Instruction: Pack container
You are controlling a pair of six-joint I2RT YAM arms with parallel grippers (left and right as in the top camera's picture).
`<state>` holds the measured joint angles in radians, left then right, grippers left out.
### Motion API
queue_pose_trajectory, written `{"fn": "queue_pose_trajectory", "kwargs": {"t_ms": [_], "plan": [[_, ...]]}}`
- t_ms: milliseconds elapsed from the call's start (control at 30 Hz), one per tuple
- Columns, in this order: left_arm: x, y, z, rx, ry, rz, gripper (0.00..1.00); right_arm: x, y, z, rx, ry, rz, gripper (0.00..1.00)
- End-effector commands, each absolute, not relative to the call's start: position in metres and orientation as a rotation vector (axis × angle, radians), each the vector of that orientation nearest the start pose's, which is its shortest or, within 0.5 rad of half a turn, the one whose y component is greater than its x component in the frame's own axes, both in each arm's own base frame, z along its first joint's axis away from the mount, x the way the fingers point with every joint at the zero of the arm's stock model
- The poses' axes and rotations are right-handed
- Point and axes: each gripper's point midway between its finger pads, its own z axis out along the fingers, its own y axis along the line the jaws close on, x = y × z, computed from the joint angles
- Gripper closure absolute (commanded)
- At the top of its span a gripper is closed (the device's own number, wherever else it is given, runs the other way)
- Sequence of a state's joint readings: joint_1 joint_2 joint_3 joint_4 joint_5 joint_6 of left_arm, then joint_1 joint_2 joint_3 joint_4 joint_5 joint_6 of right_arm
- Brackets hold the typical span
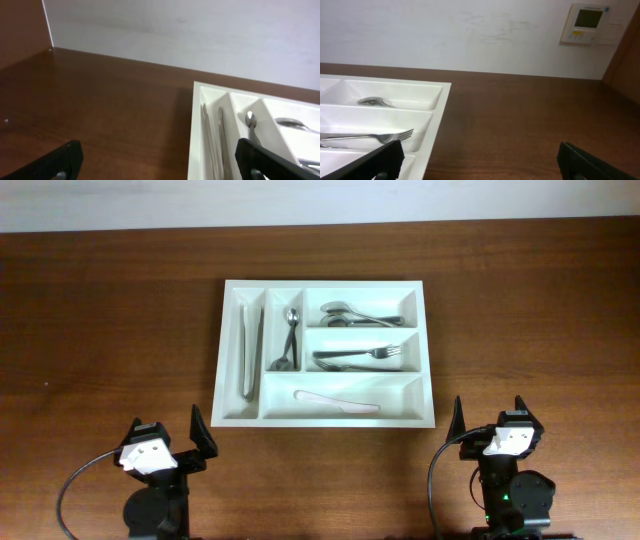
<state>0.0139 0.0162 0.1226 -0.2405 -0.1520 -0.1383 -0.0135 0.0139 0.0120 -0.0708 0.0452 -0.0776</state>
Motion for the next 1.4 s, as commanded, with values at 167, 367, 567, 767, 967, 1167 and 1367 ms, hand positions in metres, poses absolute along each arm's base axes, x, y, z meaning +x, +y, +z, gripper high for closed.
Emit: {"fn": "queue_pose_trajectory", "kwargs": {"t_ms": [167,367,567,767,967,1167,1367], "plan": [[0.2422,0.0249,0.159,-0.178,1.656,0.048,0.01,0.2455,-0.0159,0.157,0.011,1.645,-0.117,0.01],[0.2425,0.0247,0.1593,-0.119,1.658,0.1,0.01,0.2455,-0.0159,0.157,0.011,1.645,-0.117,0.01],[0.2425,0.0243,0.1592,-0.108,1.66,0.106,0.01,0.2455,-0.0159,0.1569,0.011,1.645,-0.117,0.01],[0.2426,0.0243,0.1589,-0.108,1.661,0.106,0.01,0.2455,-0.0159,0.157,0.011,1.645,-0.117,0.01],[0.2425,0.0243,0.1591,-0.108,1.661,0.106,0.01,0.2455,-0.0159,0.157,0.011,1.645,-0.117,0.01],[0.2426,0.0243,0.1589,-0.108,1.661,0.106,0.01,0.2455,-0.0159,0.157,0.011,1.645,-0.117,0.01],[0.2426,0.0243,0.1589,-0.108,1.661,0.106,0.01,0.2455,-0.0159,0.157,0.011,1.645,-0.117,0.01]]}}
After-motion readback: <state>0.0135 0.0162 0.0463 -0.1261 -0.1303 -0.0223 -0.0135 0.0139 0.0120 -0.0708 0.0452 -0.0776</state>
